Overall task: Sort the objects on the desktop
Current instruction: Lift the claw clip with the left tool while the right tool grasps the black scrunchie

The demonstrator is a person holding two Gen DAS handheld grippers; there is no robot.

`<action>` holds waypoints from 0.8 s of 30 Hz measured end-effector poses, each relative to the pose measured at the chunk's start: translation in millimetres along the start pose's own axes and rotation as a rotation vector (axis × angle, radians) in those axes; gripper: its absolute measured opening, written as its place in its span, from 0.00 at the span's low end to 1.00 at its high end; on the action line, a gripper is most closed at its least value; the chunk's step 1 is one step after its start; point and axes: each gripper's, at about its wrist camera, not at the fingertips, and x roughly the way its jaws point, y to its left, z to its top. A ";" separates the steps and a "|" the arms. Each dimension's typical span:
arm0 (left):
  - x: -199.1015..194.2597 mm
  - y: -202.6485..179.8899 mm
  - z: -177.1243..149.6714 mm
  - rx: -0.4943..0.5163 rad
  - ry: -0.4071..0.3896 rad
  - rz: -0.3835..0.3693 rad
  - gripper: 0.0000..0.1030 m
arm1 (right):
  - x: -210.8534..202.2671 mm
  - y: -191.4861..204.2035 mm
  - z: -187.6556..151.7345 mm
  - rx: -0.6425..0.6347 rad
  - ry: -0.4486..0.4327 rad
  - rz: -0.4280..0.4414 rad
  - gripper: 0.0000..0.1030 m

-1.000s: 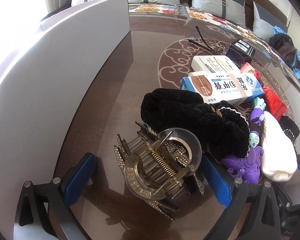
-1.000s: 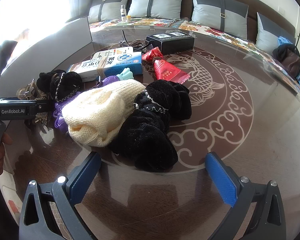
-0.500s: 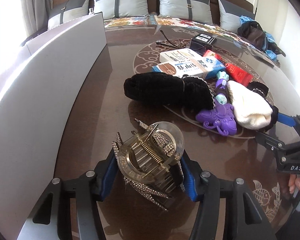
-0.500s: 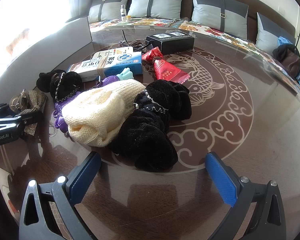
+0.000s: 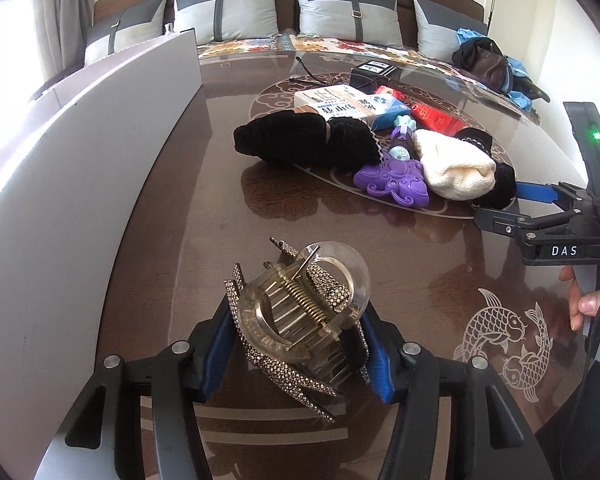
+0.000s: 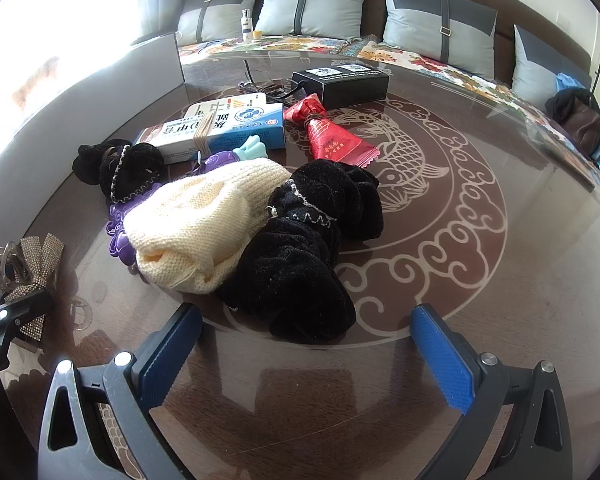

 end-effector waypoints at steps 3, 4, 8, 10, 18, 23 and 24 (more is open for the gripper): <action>-3.2 3.2 -4.8 -0.004 -0.004 -0.012 0.55 | -1.7 -8.4 4.7 0.005 0.073 0.040 1.00; -4.0 3.7 -6.7 -0.006 -0.007 -0.014 0.55 | -5.7 -16.1 5.3 0.039 0.082 0.056 1.00; -4.0 2.7 -8.4 -0.012 -0.017 -0.009 0.55 | -27.4 -46.0 20.3 0.201 0.061 0.078 1.00; -3.0 3.0 -6.8 -0.017 -0.013 -0.011 0.55 | -28.0 -50.5 33.9 0.273 0.092 0.114 1.00; -8.1 14.4 -14.4 -0.047 -0.013 -0.032 0.55 | 4.2 -38.8 50.4 0.391 0.230 0.088 0.79; -9.0 16.3 -14.5 -0.044 -0.013 -0.051 0.55 | 11.7 -39.5 50.0 0.419 0.211 0.186 0.72; -9.8 18.4 -14.9 -0.053 -0.015 -0.063 0.55 | 12.0 -45.6 47.0 0.464 0.218 0.221 0.69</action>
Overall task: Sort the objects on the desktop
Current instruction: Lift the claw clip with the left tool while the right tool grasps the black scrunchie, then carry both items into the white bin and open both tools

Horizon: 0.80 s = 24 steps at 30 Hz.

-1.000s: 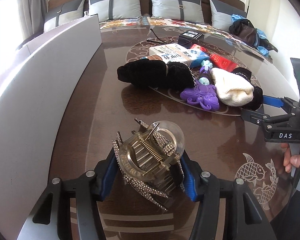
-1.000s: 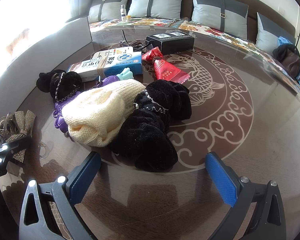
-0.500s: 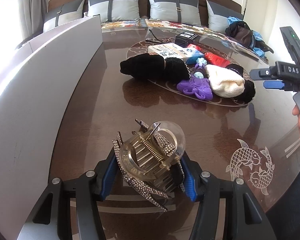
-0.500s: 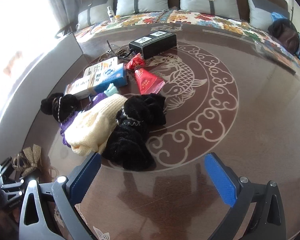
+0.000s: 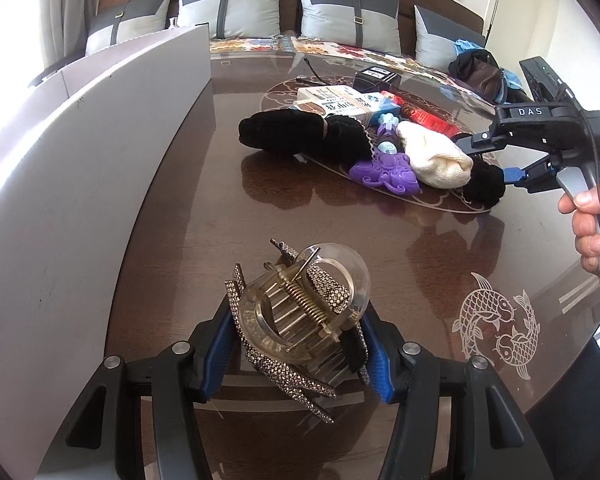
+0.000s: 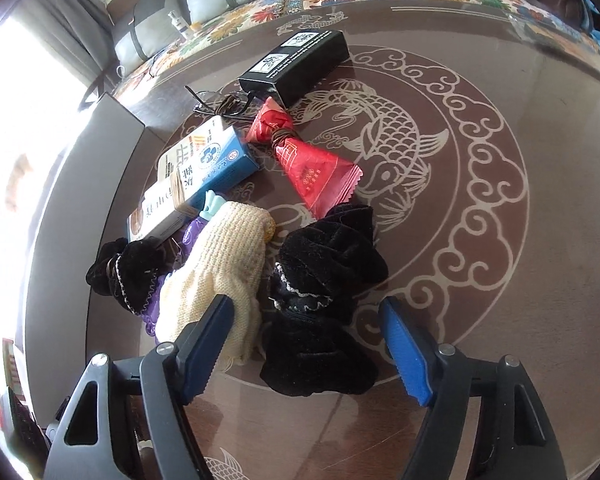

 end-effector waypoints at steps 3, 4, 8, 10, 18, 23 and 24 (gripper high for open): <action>-1.3 2.8 -0.9 -0.017 -0.009 -0.014 0.55 | -8.3 -18.3 -2.2 0.082 0.002 0.024 0.69; -1.1 2.3 -0.7 -0.017 -0.009 -0.011 0.55 | -10.0 -20.2 -1.7 0.079 0.006 0.003 0.69; 0.5 0.3 1.8 -0.014 -0.009 -0.007 0.55 | -7.3 -3.8 -0.6 -0.064 0.030 -0.072 0.69; 0.2 1.0 2.2 -0.014 -0.009 -0.009 0.55 | 0.4 14.8 -4.0 -0.181 0.038 -0.130 0.69; -11.5 0.3 -2.0 -0.018 -0.053 -0.013 0.53 | -2.9 24.9 -23.8 -0.279 -0.028 -0.236 0.34; -30.6 -12.0 7.7 -0.029 -0.108 -0.080 0.52 | -48.1 1.9 -43.2 -0.248 -0.092 -0.181 0.34; -34.6 -14.9 10.3 -0.032 -0.116 -0.096 0.52 | -56.9 -1.1 -47.0 -0.248 -0.101 -0.173 0.34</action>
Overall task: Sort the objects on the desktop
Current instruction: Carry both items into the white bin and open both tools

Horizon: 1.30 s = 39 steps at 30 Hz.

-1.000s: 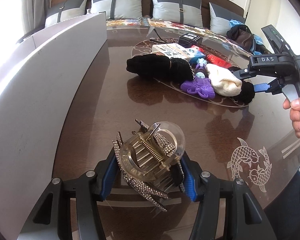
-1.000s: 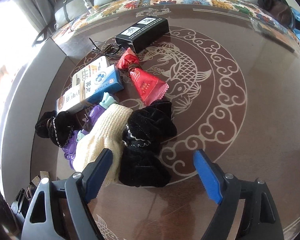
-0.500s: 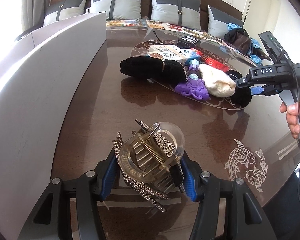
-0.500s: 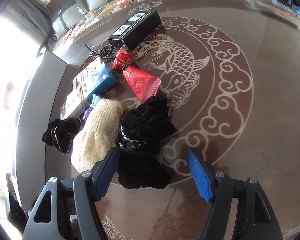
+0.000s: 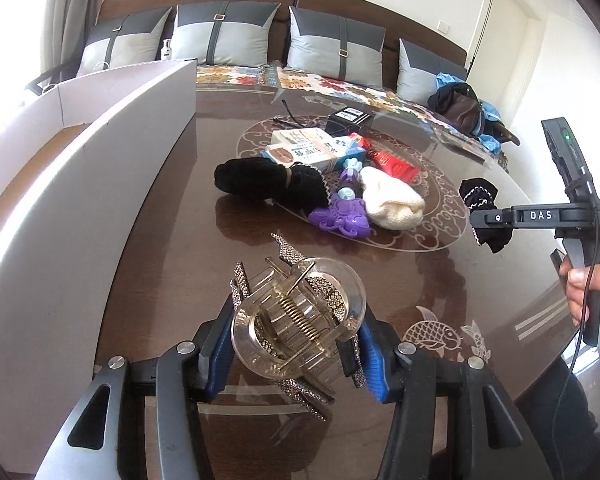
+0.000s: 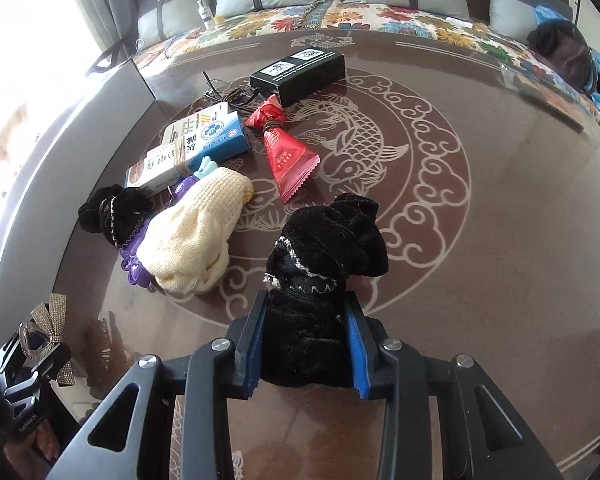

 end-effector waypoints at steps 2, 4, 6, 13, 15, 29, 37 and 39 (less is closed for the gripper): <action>-6.5 -4.9 6.2 -0.011 -0.013 -0.030 0.51 | -13.6 -4.3 -5.7 0.003 -0.022 0.018 0.34; -14.2 -7.0 11.9 -0.021 -0.027 -0.055 0.51 | -26.4 -3.9 -10.3 -0.002 -0.042 0.027 0.34; -23.1 -8.1 18.3 -0.026 -0.045 -0.074 0.51 | -36.4 1.2 -15.1 -0.017 -0.061 0.032 0.34; -64.4 8.2 39.8 -0.060 -0.113 -0.101 0.51 | -56.9 51.4 -16.0 -0.115 -0.106 0.097 0.34; -77.5 19.9 44.4 -0.077 -0.131 -0.096 0.51 | -58.5 74.7 -12.3 -0.152 -0.114 0.126 0.34; -156.7 186.7 66.0 -0.257 -0.207 0.154 0.51 | -60.4 280.0 27.5 -0.374 -0.173 0.404 0.35; -137.1 254.4 51.7 -0.318 -0.086 0.244 0.51 | -28.3 389.5 37.8 -0.483 -0.120 0.470 0.35; -120.6 256.8 51.4 -0.296 -0.037 0.254 0.51 | -6.6 406.6 34.2 -0.500 -0.068 0.462 0.35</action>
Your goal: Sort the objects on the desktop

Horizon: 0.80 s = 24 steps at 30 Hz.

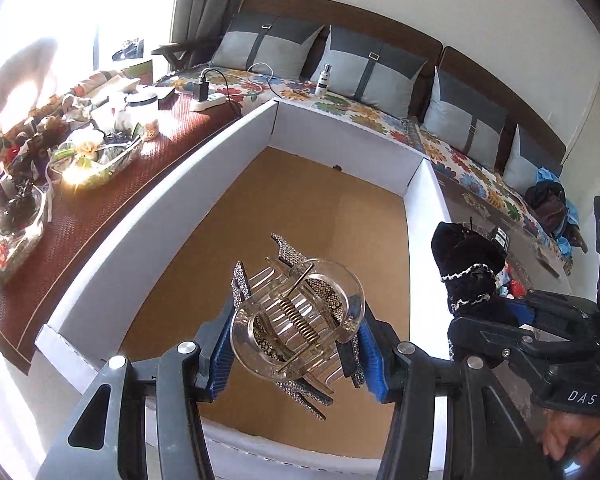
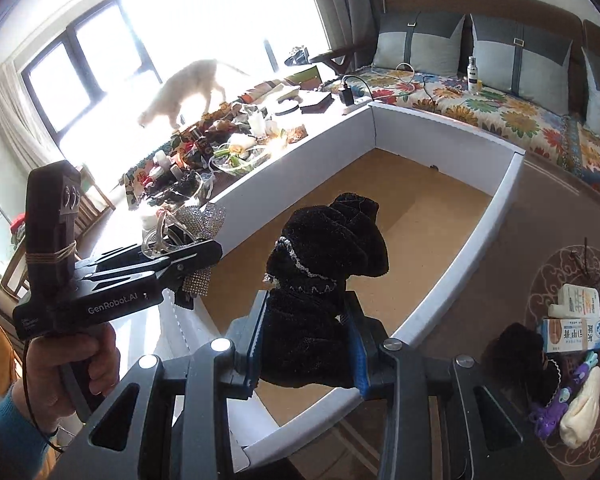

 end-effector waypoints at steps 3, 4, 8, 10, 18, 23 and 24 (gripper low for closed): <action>24.6 5.0 -1.8 -0.008 0.081 0.039 0.53 | 37.1 3.3 -3.7 -0.005 0.082 -0.036 0.36; 30.4 8.9 -2.5 -0.033 0.098 0.056 0.55 | 48.1 2.0 -5.8 -0.004 0.115 -0.068 0.38; 31.3 23.5 -10.0 -0.135 0.102 0.076 0.74 | 52.9 -2.3 -12.0 0.019 0.117 -0.116 0.81; 26.4 18.9 -13.1 -0.130 0.092 0.075 0.76 | 38.6 -1.8 -13.6 0.027 0.073 -0.117 0.88; -14.6 -25.9 -12.8 -0.081 -0.056 0.055 0.76 | -49.8 -31.4 -40.3 -0.003 -0.163 -0.212 0.96; -41.9 -97.2 -18.3 0.039 -0.119 -0.052 0.76 | -94.5 -97.8 -102.0 -0.025 -0.242 -0.443 0.99; -46.2 -113.4 -20.4 0.065 -0.126 -0.081 0.76 | -98.3 -116.0 -116.3 -0.009 -0.224 -0.485 0.99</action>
